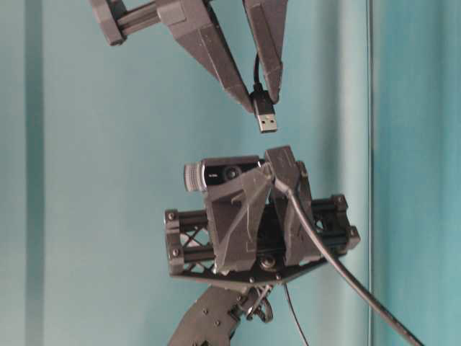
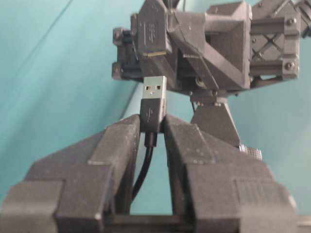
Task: Insert the USB using both arms.
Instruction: 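Bring the male plug and female socket toward each other, aligned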
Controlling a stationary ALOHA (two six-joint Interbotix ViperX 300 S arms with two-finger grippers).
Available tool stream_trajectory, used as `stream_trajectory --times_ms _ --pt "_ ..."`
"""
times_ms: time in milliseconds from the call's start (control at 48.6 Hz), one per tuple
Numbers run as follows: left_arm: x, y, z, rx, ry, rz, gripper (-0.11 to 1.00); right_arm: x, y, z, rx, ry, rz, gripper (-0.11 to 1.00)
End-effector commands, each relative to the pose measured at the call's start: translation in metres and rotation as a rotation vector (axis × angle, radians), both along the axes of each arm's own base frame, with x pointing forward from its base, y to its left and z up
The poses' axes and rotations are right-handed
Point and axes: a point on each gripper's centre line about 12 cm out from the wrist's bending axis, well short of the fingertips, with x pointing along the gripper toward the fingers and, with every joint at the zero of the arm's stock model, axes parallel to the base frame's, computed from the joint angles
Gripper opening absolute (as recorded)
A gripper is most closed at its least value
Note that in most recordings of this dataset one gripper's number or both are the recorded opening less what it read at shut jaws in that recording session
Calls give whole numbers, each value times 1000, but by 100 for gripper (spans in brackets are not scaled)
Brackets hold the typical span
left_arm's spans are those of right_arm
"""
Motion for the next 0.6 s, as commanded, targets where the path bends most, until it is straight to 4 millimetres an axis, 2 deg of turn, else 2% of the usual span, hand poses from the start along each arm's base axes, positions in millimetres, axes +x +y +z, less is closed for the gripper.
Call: stream_trajectory --times_ms 0,576 --pt "7 -1 11 8 -37 -4 30 5 3 12 5 -35 7 19" --pt "11 -1 10 12 -32 0 30 5 9 9 12 -25 34 19"
